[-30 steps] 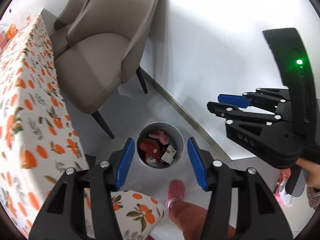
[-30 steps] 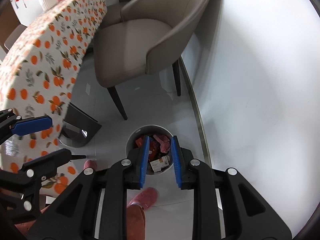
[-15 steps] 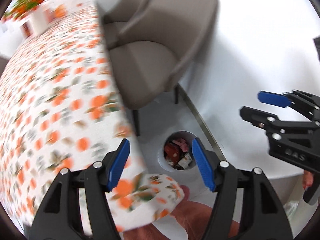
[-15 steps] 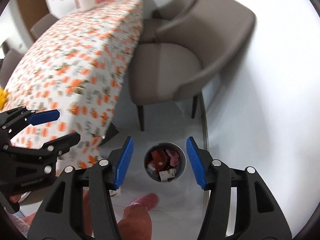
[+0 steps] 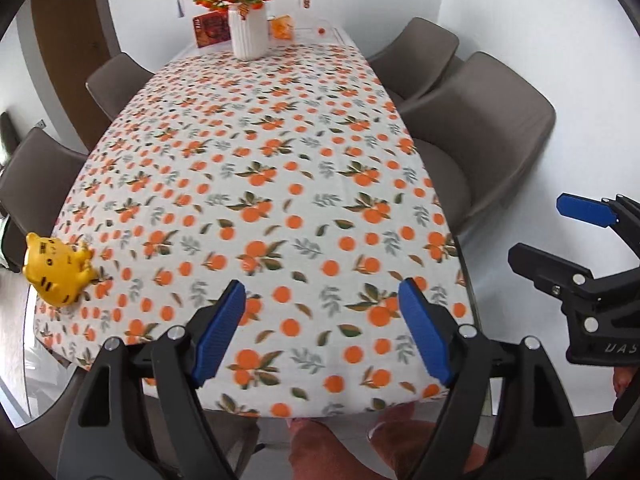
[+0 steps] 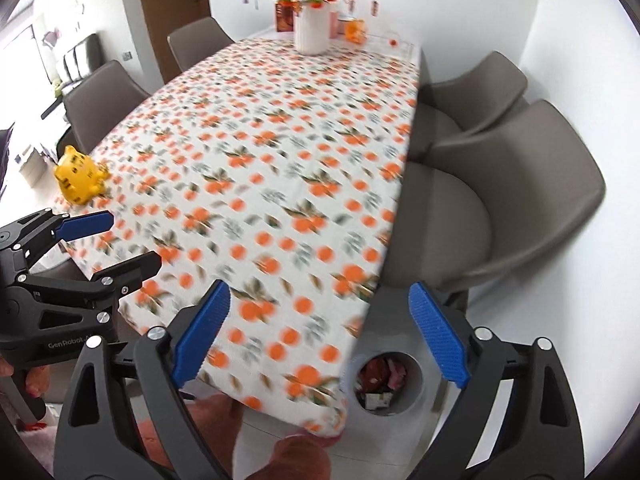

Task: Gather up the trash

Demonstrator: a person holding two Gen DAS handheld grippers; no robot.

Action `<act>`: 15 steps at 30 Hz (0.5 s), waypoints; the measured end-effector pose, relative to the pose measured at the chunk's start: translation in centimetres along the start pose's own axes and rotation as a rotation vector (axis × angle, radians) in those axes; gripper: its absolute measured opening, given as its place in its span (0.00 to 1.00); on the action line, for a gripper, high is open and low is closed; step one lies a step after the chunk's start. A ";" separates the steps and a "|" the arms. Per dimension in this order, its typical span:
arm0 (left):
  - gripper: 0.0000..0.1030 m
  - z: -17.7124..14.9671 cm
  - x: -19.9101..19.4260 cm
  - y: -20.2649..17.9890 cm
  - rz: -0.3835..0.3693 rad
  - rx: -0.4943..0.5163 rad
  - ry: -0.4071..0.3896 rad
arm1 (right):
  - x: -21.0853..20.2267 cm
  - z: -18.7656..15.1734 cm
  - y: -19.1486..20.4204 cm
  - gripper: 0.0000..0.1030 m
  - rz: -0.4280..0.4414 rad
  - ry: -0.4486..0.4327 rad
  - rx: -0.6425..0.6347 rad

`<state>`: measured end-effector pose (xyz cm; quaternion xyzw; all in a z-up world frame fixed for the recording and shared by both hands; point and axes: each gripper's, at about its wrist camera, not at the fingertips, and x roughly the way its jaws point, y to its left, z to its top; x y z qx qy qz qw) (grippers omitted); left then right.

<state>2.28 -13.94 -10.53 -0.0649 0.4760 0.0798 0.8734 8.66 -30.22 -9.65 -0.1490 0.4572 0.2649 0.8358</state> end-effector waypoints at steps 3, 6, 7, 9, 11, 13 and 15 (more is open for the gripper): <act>0.81 0.7 -1.5 4.7 0.031 -0.012 -0.002 | -0.2 2.5 3.3 0.92 0.018 -0.007 -0.017; 0.81 1.2 -2.7 8.4 0.049 -0.019 -0.010 | -0.3 4.8 6.2 0.93 0.022 -0.013 -0.032; 0.81 1.4 -2.9 9.4 0.052 -0.020 -0.006 | -0.4 5.6 7.2 0.93 0.015 -0.017 -0.036; 0.81 1.8 -3.4 11.6 0.066 -0.025 -0.005 | -0.7 6.7 8.6 0.93 0.005 -0.021 -0.040; 0.83 2.4 -3.9 13.4 0.073 -0.033 0.004 | -0.9 7.7 9.7 0.93 0.008 -0.019 -0.031; 0.84 3.0 -4.3 14.8 0.074 -0.047 0.016 | -1.1 8.6 10.6 0.93 0.019 -0.019 -0.025; 0.84 3.4 -4.8 15.8 0.076 -0.062 0.027 | -1.5 9.1 11.1 0.93 0.021 -0.019 -0.033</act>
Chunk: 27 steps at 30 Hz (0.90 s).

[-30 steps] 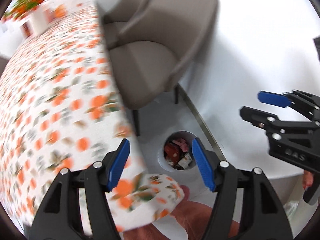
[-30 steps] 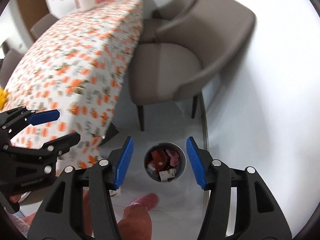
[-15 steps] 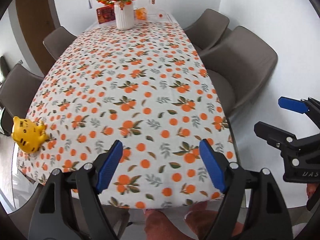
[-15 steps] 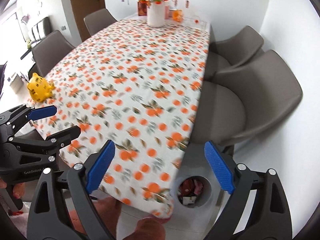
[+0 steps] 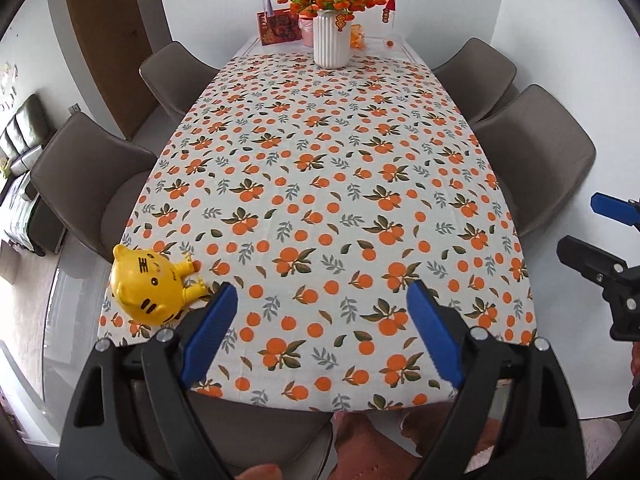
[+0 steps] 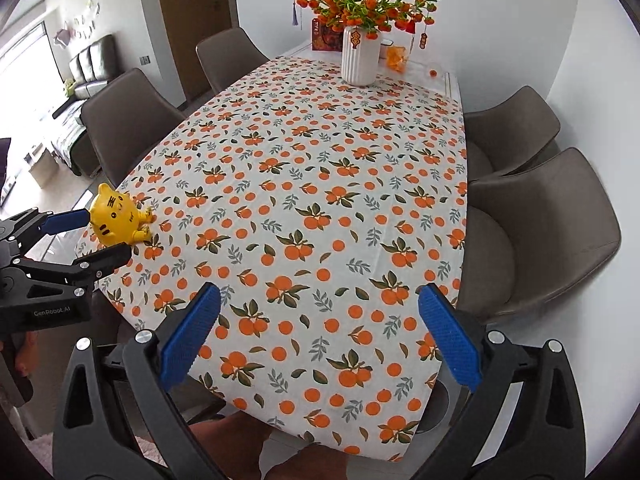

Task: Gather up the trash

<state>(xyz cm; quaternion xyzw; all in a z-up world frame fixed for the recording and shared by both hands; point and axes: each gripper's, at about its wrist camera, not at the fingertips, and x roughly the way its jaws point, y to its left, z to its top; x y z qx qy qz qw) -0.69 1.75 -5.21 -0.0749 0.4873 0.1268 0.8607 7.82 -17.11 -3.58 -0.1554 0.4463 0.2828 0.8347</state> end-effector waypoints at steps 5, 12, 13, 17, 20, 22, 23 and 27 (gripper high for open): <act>0.85 0.6 -1.7 0.7 0.003 -0.044 -0.005 | -1.8 0.9 0.2 0.93 0.005 -0.015 -0.034; 0.86 1.0 -4.9 -1.0 -0.014 -0.073 -0.048 | -4.4 0.9 -0.4 0.93 -0.004 -0.030 -0.069; 0.86 1.2 -5.3 -1.4 -0.011 -0.066 -0.054 | -4.7 0.8 -0.4 0.93 -0.006 -0.029 -0.073; 0.86 1.6 -7.0 -2.5 -0.011 -0.037 -0.069 | -5.5 0.5 -0.5 0.93 -0.004 -0.018 -0.074; 0.86 1.7 -7.8 -2.9 -0.007 -0.014 -0.080 | -6.0 0.3 -0.5 0.93 -0.005 -0.009 -0.067; 0.86 1.7 -8.1 -3.0 -0.005 0.000 -0.080 | -6.4 0.1 -0.5 0.93 -0.005 -0.009 -0.061; 0.86 1.7 -8.2 -3.1 -0.003 0.008 -0.076 | -6.6 0.0 -0.4 0.93 -0.007 -0.009 -0.058; 0.86 1.6 -8.5 -2.9 0.004 0.023 -0.069 | -7.0 -0.2 -0.2 0.93 -0.008 -0.012 -0.045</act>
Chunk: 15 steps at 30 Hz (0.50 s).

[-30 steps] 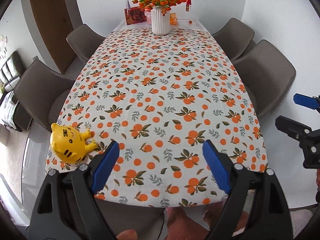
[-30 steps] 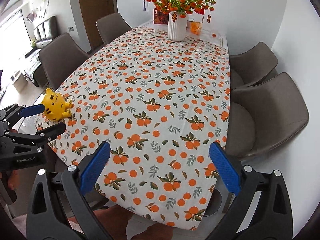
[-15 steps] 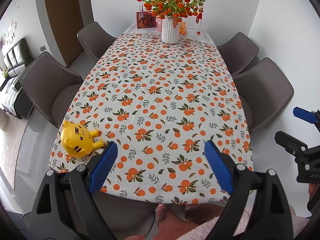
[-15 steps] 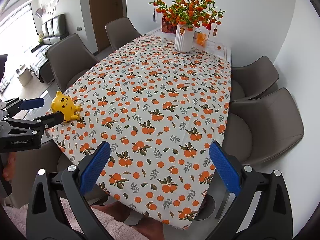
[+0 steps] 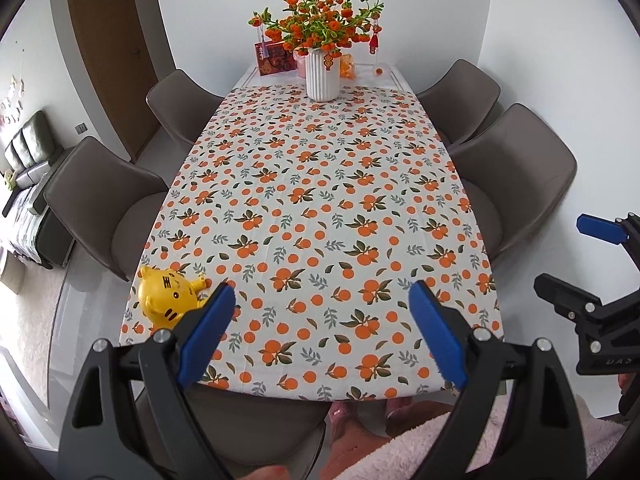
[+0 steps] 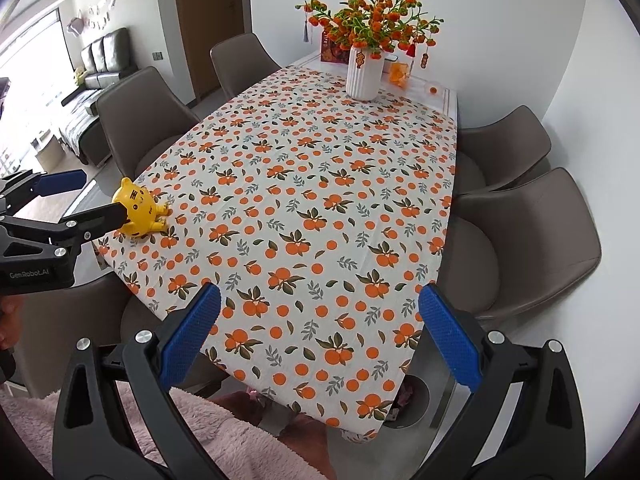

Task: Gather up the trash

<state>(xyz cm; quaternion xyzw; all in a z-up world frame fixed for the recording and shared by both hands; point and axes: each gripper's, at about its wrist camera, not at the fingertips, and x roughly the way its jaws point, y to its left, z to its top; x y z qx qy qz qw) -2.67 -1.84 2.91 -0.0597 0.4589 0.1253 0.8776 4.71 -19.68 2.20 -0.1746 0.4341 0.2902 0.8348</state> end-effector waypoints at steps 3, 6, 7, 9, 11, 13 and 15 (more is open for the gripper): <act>0.86 -0.1 -0.1 0.0 0.004 -0.006 -0.001 | -0.3 0.0 0.2 0.93 -0.003 -0.005 0.013; 0.86 -0.1 -0.2 0.2 0.002 -0.004 0.000 | -0.4 -0.1 0.4 0.93 -0.008 -0.008 0.020; 0.86 -0.1 -0.2 0.1 0.002 -0.005 -0.001 | -0.5 -0.1 0.5 0.93 -0.011 -0.010 0.024; 0.86 -0.2 -0.1 0.1 0.003 -0.002 0.003 | -0.6 -0.2 0.7 0.93 -0.013 -0.008 0.031; 0.86 -0.2 -0.1 0.3 0.003 0.009 0.007 | -0.6 -0.3 0.9 0.93 -0.012 -0.008 0.039; 0.86 -0.3 -0.1 0.6 0.003 0.018 0.005 | -0.6 -0.4 1.0 0.93 -0.010 -0.009 0.043; 0.86 -0.3 -0.1 0.8 -0.007 0.022 0.006 | -0.7 -0.4 1.1 0.93 -0.015 -0.012 0.046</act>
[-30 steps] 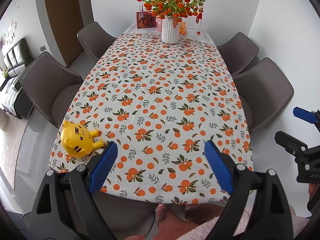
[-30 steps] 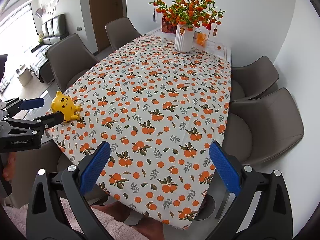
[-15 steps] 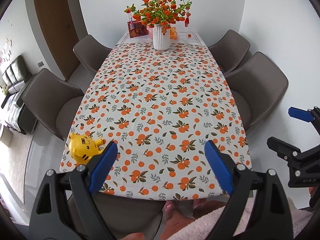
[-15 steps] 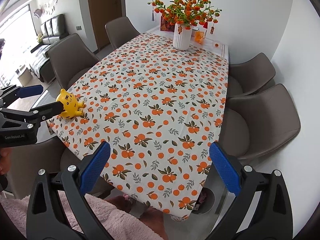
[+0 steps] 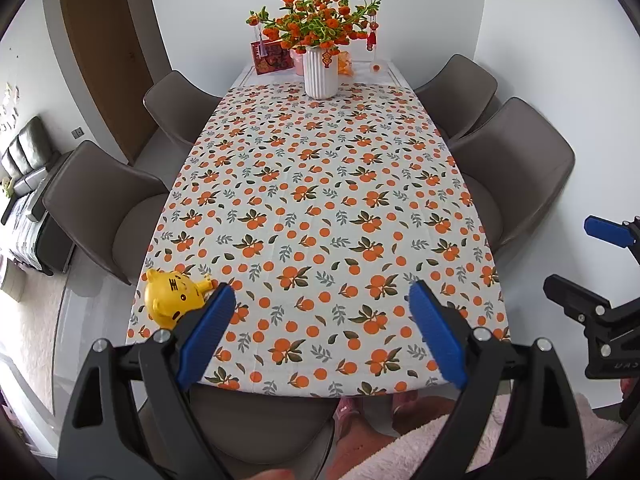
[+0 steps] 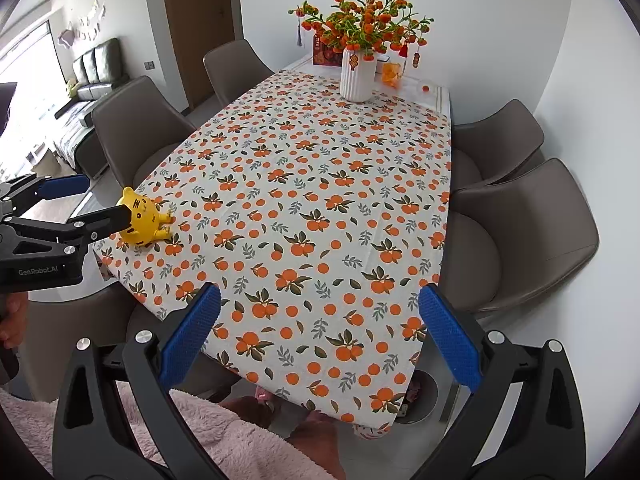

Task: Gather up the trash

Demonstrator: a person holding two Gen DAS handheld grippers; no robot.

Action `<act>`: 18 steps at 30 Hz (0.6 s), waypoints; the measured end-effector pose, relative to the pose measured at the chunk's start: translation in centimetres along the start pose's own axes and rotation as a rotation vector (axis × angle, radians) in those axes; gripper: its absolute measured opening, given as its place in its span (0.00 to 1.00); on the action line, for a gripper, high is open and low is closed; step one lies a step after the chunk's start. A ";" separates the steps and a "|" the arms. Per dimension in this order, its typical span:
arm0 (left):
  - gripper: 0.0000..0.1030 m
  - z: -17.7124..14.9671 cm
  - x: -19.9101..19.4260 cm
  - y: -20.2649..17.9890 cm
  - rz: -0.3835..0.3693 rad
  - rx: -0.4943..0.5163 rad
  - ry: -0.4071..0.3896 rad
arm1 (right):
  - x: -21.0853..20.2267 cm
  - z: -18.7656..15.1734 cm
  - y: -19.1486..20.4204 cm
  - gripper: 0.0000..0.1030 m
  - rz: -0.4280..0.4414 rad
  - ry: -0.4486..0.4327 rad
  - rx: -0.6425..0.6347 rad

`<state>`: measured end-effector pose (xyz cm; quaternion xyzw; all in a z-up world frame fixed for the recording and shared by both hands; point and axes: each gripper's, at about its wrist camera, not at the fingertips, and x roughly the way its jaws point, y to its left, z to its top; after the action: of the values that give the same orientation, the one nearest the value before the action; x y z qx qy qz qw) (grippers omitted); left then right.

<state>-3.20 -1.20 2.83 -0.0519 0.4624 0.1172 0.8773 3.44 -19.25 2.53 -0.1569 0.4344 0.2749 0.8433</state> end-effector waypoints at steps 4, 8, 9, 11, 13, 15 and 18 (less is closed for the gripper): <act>0.86 0.2 -0.1 0.0 -0.008 0.007 -0.005 | -0.2 -0.1 0.0 0.93 -0.006 -0.005 0.010; 0.86 0.4 -0.2 -0.1 -0.010 0.018 -0.009 | -0.6 -0.1 -0.2 0.93 -0.014 -0.012 0.022; 0.86 0.5 -0.2 -0.1 -0.009 0.021 -0.011 | -0.7 -0.1 -0.3 0.93 -0.015 -0.015 0.026; 0.86 0.6 -0.2 -0.2 -0.006 0.028 -0.015 | -0.9 -0.1 -0.3 0.93 -0.019 -0.018 0.030; 0.86 0.7 -0.2 -0.3 -0.005 0.032 -0.019 | -1.0 -0.1 -0.4 0.93 -0.023 -0.022 0.033; 0.87 0.7 -0.3 -0.3 -0.003 0.033 -0.022 | -1.1 0.0 -0.4 0.93 -0.028 -0.026 0.035; 0.87 0.9 -0.3 -0.2 -0.011 0.033 -0.024 | -1.4 0.0 -0.5 0.93 -0.033 -0.036 0.042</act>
<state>-2.64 -1.31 3.60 -0.0384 0.4537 0.1053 0.8841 3.08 -20.09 3.69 -0.1412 0.4222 0.2547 0.8584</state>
